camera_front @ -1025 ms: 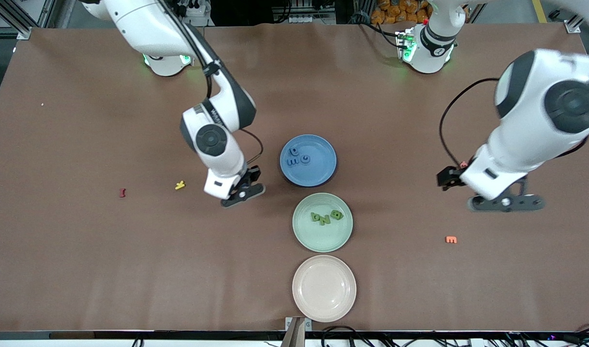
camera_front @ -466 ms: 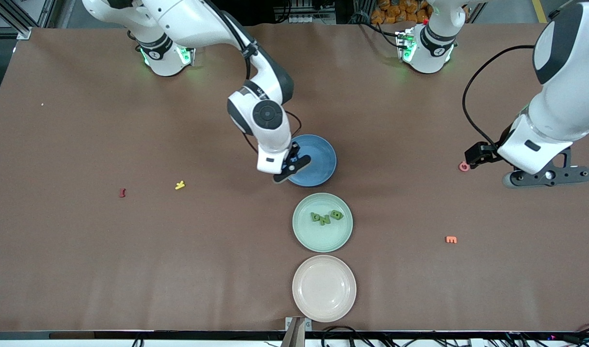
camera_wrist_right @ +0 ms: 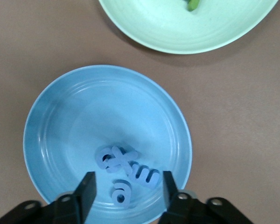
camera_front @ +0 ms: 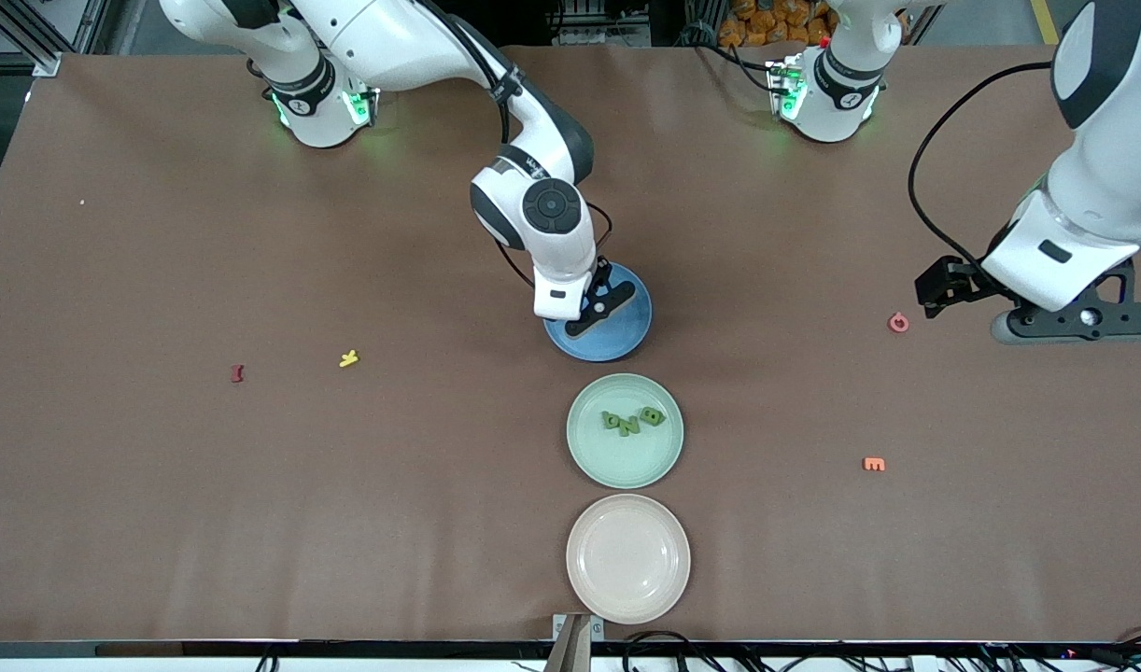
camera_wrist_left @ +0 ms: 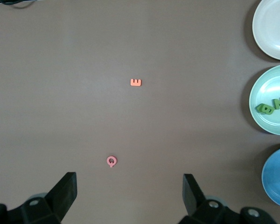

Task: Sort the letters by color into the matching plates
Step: 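Place the blue X on the blue plate while the left gripper withdraws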

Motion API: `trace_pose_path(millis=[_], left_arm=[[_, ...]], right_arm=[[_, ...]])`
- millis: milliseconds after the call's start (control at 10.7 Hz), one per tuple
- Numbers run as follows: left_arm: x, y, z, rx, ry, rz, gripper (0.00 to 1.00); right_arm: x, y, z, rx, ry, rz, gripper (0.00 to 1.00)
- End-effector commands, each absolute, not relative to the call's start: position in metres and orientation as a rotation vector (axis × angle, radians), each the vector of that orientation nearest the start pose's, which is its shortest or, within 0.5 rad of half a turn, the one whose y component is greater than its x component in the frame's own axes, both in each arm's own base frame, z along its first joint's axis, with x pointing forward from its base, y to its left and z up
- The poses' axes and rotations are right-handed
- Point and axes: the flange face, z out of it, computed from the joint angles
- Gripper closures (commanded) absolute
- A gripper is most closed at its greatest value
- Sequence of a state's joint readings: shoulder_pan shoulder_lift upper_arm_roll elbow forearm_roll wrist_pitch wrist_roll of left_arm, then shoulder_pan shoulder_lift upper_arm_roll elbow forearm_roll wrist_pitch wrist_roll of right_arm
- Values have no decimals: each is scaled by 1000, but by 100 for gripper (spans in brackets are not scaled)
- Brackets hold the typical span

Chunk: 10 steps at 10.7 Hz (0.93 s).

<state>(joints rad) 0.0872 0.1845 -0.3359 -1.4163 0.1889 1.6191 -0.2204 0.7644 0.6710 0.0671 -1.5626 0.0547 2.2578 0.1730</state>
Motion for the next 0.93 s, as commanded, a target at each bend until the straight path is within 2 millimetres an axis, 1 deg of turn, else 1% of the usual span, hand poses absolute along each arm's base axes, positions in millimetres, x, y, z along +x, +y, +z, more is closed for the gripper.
trace_pose_path(millis=[0,93,186,279,373,559,652,745,838], left_arm=[[579,-72,608,-3109,-40,-139,0],[579,-66,608,-3121,-57,-134,0],[575,-64,610,-3122,-44,-133,0],[570,-56,610,-3118,-53,-130,0],[565,-51,613,-3115,-64,-134,0],[562,-42,619,-3112,-89,-143,0],[563,-41,621,-3111,-49,-150,0],[563,-37,621,-3108,51,-148,0],[564,-30,623,-3106,73,-154,0]], right_arm=[[498,510,267,-2930,-888,-10,0],[513,500,276,-2937,-864,-41,0],[531,482,285,-2957,-832,-72,0],[550,461,291,-2975,-797,-95,0],[570,434,302,-3001,-761,-106,0],[608,370,319,-3053,-696,-85,0],[626,334,323,-3083,-672,-74,0],[642,301,329,-3105,-633,-79,0],[657,264,336,-3123,-581,-95,0]])
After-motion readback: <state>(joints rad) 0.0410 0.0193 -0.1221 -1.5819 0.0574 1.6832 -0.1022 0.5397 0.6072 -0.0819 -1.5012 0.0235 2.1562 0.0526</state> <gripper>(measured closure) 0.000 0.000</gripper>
